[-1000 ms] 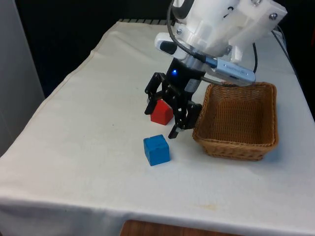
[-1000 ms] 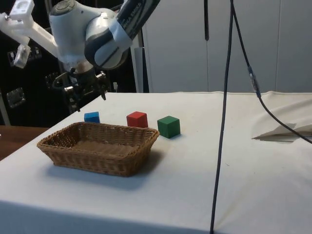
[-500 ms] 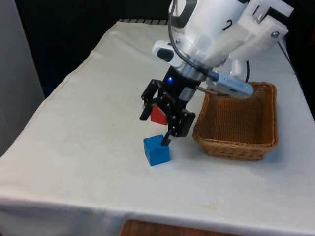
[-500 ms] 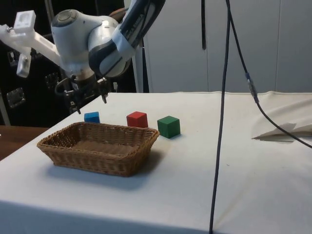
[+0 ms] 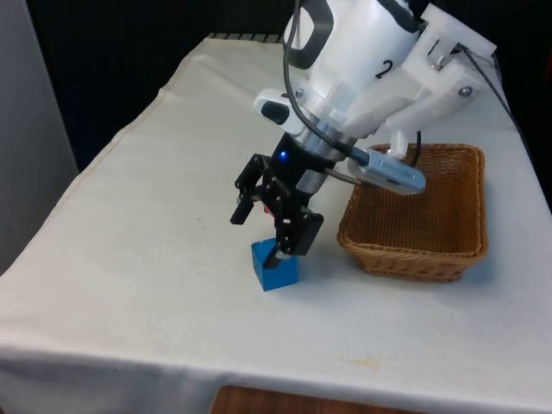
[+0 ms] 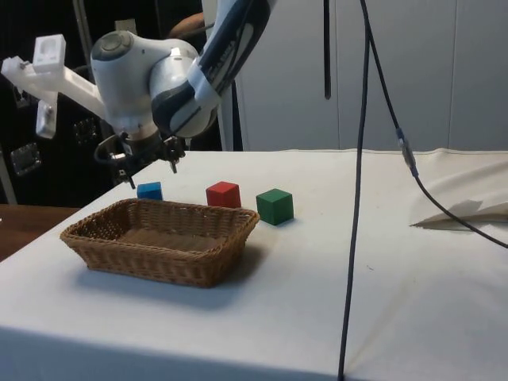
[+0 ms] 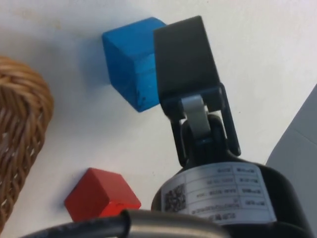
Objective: Pick up the blue cube and place it into the basket.
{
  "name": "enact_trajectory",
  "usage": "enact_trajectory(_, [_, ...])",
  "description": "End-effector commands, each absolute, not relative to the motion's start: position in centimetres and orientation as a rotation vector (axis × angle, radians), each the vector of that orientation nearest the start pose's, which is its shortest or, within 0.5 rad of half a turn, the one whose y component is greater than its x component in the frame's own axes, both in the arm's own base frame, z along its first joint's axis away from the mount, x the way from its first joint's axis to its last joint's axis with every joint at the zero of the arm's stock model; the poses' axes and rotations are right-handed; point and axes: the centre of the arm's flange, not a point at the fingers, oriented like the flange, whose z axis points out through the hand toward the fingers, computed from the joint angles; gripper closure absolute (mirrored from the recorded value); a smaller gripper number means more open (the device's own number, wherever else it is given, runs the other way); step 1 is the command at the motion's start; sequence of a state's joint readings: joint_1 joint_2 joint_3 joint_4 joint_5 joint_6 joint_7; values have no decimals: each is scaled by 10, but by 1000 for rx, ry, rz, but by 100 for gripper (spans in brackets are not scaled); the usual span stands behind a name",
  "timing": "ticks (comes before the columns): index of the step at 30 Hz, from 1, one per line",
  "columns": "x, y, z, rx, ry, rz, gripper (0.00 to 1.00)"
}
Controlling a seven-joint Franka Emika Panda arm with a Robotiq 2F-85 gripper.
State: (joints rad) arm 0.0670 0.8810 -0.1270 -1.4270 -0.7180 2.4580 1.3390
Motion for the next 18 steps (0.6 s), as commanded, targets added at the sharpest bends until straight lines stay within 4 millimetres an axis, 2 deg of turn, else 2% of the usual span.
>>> enact_trajectory(1, [741,-27,182,-3137,1361,-844,0])
enact_trajectory(7, [744,-27,177,-3110,1402,-890,0])
enact_trajectory(8, [742,-29,177,-3125,1395,-854,0])
enact_trajectory(11, [746,-25,176,-3096,1422,-912,0])
enact_trajectory(18, [744,-17,172,-3093,1441,-908,0])
